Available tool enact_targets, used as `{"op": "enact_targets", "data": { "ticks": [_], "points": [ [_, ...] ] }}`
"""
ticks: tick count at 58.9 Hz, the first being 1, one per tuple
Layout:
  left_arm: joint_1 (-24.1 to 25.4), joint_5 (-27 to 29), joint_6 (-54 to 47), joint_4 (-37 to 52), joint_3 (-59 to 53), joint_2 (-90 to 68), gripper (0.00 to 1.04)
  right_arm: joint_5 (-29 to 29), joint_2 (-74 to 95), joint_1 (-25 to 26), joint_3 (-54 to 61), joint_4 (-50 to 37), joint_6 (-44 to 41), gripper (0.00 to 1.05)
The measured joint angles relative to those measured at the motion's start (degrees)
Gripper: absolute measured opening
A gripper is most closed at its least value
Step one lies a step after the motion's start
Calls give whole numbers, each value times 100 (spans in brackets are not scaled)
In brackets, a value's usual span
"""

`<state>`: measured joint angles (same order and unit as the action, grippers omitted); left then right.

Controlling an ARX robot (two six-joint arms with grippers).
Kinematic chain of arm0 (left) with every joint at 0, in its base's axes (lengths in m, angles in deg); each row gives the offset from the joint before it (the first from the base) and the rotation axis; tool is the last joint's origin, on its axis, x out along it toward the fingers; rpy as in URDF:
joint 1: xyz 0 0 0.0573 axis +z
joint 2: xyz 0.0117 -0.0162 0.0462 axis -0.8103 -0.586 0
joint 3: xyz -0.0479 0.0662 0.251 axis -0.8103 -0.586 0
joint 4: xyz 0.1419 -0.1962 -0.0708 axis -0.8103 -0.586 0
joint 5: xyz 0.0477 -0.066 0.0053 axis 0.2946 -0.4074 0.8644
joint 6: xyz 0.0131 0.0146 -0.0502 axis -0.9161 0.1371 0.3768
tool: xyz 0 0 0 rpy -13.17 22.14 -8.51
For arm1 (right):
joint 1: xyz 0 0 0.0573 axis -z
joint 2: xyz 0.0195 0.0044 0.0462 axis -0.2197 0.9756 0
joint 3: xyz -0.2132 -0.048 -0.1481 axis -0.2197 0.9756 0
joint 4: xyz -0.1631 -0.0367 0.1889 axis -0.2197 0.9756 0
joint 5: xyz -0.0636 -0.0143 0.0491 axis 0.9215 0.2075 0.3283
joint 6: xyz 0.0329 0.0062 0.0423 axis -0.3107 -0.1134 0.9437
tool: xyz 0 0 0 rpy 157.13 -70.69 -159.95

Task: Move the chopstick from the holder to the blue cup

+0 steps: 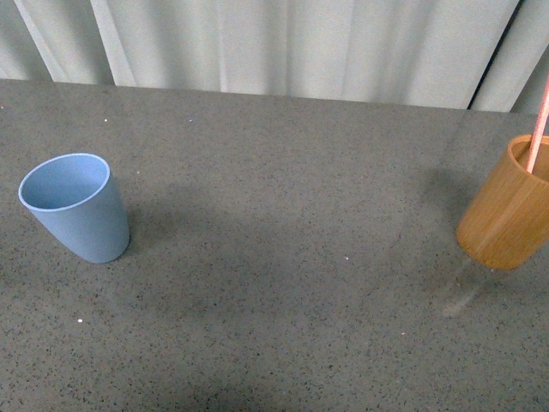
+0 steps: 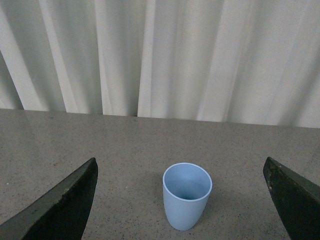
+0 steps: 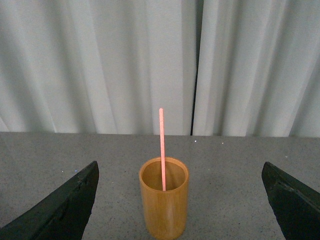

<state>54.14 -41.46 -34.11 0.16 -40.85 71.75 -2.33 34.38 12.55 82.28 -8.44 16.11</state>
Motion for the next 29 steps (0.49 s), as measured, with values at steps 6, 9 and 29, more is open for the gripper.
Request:
{"op": "enact_targets", "data": {
  "ticks": [6,9,29],
  "points": [
    [-2,0,0,0,0,0,98,0,0,0,0,0,0,95],
    [-2,0,0,0,0,0,98,0,0,0,0,0,0,95],
    [-2,0,0,0,0,0,98,0,0,0,2,0,0,95]
  ]
}}
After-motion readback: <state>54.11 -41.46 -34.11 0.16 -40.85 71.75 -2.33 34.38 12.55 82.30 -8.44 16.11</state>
